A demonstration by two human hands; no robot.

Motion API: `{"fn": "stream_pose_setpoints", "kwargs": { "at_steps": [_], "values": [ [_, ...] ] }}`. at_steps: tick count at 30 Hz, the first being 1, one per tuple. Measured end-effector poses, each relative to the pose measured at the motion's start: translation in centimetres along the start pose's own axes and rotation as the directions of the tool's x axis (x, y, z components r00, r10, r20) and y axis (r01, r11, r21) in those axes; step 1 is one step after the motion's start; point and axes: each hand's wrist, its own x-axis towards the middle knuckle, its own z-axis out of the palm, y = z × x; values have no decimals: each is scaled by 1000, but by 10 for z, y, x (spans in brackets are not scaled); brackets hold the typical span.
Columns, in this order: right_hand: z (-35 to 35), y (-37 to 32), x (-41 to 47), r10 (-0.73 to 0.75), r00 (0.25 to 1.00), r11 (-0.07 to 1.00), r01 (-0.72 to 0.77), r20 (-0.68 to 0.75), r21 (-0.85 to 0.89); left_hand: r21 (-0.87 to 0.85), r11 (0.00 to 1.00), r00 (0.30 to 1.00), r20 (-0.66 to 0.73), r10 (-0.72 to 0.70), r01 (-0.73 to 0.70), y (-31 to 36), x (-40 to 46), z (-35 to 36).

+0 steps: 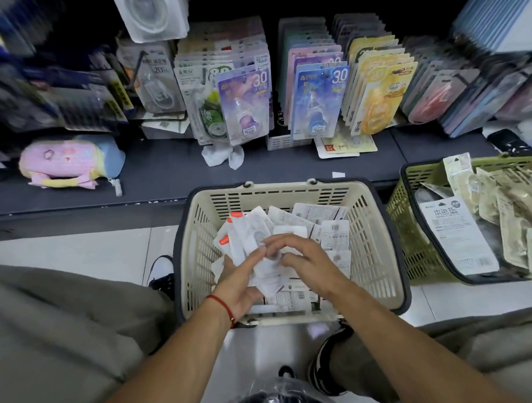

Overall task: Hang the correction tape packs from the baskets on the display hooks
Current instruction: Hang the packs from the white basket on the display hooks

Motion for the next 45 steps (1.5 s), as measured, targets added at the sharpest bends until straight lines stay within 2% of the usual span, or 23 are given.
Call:
{"fn": "stream_pose_setpoints", "kwargs": {
  "at_steps": [2,3,4,5,6,8,10,12,14,16,17,19,21,23,25,27,30,34,36,38,40,42,45],
  "values": [
    [-2,1,15,55,995,997,-50,-82,63,-8,1000,998,-65,18,-19,0,0,-1],
    [-4,7,23,77,982,997,-77,-172,5,-22,1000,995,-102,13,-15,1,0,-3],
    [-8,15,31,82,961,983,-121,-266,-136,-30,1000,991,-135,3,-7,3,-1,-5],
    [-12,24,39,80,949,926,-184,-305,-329,-33,999,986,-164,-1,-4,4,-3,-8],
    [-14,34,45,101,955,825,-237,-279,-513,-36,999,983,-186,3,-10,5,-4,-11],
    [-15,53,52,179,968,620,-251,-178,-743,-37,999,977,-215,13,-21,6,-8,-17],
    [-7,65,56,198,965,462,-245,-171,-853,-25,1000,973,-230,6,-13,8,-11,-23],
    [-3,71,60,153,963,407,-267,-223,-873,-16,1000,975,-221,9,-13,10,-12,-27],
    [-8,67,63,154,951,491,-308,-267,-815,-12,1000,980,-196,25,-28,13,-15,-28],
    [-20,54,63,181,936,725,-334,-301,-602,-17,999,982,-184,42,-46,15,-17,-28],
    [-26,44,61,151,938,824,-294,-313,-484,-21,998,982,-183,47,-51,17,-18,-27],
    [-32,19,52,-17,929,914,-135,-369,-383,-19,999,984,-175,33,-37,20,-18,-24],
    [-32,-7,39,-190,910,913,27,-368,-407,-35,999,991,-136,-4,-1,23,-19,-13],
    [-25,-29,23,-300,912,888,159,-282,-431,-69,997,999,-43,-25,22,30,-20,2],
    [-16,-43,7,-325,929,899,245,-176,-364,-84,996,997,71,6,0,40,-24,19],
    [-13,-55,-3,-337,932,924,300,-135,-236,-87,996,982,184,50,-35,48,-29,32],
    [-21,-77,-4,-278,920,959,248,-278,-138,-55,996,951,296,86,-73,60,-34,48],
    [-43,-123,7,-398,831,913,316,-388,-259,-29,984,907,382,174,-176,93,-50,81],
    [-54,-151,17,-381,832,921,301,-404,-248,-26,960,867,423,264,-280,120,-59,95],
    [-63,-182,28,-257,883,966,224,-393,-128,-3,927,834,436,339,-375,154,-67,105],
    [-69,-211,42,-204,930,973,226,-307,40,15,884,796,441,414,-468,191,-73,110],
    [-72,-236,56,-235,945,957,266,-226,114,51,817,731,482,484,-574,226,-81,113],
    [-76,-264,76,-328,926,934,348,-189,84,117,710,655,511,557,-695,269,-89,113]
  ]
}}
